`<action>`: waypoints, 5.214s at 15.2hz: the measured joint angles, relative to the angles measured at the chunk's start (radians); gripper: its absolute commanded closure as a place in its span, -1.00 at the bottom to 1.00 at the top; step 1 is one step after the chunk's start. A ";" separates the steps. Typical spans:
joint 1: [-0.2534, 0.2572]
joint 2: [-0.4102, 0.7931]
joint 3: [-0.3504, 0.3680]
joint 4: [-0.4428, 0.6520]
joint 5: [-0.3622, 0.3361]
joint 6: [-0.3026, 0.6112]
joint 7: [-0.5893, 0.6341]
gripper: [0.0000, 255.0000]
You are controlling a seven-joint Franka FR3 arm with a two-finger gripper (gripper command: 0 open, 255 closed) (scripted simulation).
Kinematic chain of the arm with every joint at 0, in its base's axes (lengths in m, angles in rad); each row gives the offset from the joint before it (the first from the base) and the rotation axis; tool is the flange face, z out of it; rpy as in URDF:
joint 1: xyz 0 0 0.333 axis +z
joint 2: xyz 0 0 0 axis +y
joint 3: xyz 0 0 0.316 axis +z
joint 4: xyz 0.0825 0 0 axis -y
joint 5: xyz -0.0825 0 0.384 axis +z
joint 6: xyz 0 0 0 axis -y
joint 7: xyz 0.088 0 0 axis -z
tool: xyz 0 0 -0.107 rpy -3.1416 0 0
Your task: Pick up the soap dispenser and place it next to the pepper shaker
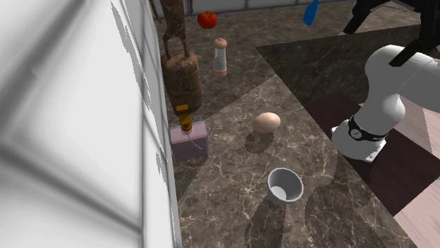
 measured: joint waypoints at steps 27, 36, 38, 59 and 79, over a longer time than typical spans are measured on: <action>-0.034 0.655 -0.339 -0.043 0.068 0.747 -0.290 -1.00; -0.067 0.986 -0.371 0.123 0.312 0.888 -0.505 -1.00; -0.073 1.013 -0.366 0.129 0.334 0.906 -0.522 -1.00; -0.085 1.072 -0.348 0.141 0.378 0.950 -0.552 1.00; -0.056 0.927 -0.386 0.216 0.253 0.743 -0.453 1.00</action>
